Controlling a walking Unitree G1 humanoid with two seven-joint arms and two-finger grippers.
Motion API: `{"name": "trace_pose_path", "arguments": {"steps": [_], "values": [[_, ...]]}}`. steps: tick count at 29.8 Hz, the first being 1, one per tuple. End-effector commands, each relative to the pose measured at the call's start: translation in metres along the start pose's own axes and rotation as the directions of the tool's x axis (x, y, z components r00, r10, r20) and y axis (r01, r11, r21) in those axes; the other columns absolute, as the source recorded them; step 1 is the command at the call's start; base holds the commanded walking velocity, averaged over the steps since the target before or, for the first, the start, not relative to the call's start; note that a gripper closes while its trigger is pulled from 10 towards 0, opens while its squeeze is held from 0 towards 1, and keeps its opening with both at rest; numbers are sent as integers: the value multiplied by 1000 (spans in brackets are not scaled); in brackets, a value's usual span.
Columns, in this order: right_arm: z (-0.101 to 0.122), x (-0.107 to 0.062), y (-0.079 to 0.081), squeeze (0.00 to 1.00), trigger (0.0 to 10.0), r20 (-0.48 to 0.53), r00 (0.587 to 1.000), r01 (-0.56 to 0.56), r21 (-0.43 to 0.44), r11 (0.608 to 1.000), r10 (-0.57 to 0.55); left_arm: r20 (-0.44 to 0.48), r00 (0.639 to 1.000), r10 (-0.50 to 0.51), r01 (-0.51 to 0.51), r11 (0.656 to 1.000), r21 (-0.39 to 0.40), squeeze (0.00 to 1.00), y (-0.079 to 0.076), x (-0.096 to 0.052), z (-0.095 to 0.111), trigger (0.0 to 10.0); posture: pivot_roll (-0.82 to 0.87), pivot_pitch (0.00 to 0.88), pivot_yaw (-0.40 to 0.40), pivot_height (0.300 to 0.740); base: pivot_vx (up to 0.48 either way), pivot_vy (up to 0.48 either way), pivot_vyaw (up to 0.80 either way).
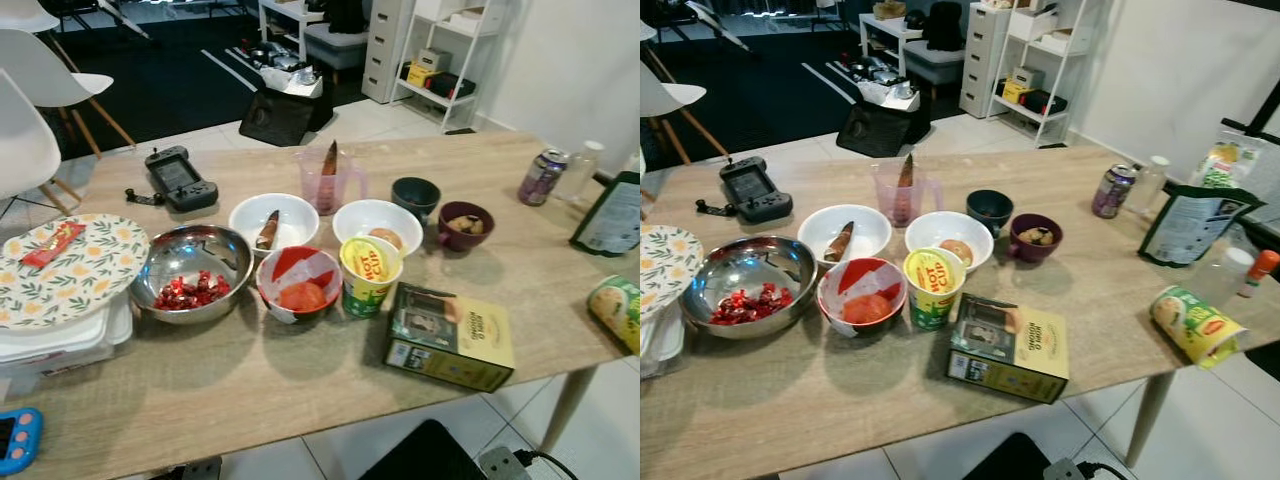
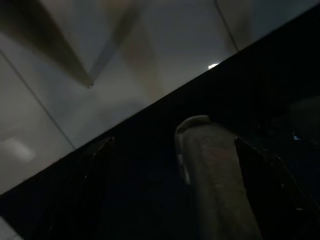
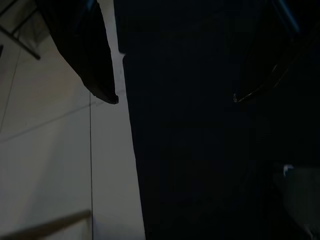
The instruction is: Restocking fridge
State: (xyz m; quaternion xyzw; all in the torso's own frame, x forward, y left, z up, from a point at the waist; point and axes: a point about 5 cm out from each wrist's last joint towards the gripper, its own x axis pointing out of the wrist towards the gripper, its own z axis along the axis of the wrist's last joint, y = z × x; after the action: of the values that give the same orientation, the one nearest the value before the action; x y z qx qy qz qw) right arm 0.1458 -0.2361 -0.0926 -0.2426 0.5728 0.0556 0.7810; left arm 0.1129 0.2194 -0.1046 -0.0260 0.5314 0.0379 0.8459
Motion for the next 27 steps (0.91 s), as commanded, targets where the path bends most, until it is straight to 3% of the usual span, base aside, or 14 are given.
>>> {"name": "trace_pose_path", "arguments": {"steps": [1,9,25,27], "values": [[-1,0,0,0,10000,2,1000,4,6,1000,-4,-22,1000,-19,19,1000,5,0,-5,0,-5,10000,-2,0,-38,740,0,0,0],[2,0,-2,0,10000,8,1000,7,7,1000,-7,-28,999,-28,28,1000,-4,0,-6,0,-6,10000,2,0,-42,740,0,-413,0],[4,0,-4,0,10000,8,1000,13,15,1000,-14,-22,999,-30,30,1000,-4,0,-7,1,-3,10000,-5,0,-37,740,0,0,0],[4,0,-4,0,10000,7,1000,13,16,1000,-13,-26,999,-43,43,999,5,0,-8,1,-3,10000,-6,0,-36,740,0,-480,0]]}}
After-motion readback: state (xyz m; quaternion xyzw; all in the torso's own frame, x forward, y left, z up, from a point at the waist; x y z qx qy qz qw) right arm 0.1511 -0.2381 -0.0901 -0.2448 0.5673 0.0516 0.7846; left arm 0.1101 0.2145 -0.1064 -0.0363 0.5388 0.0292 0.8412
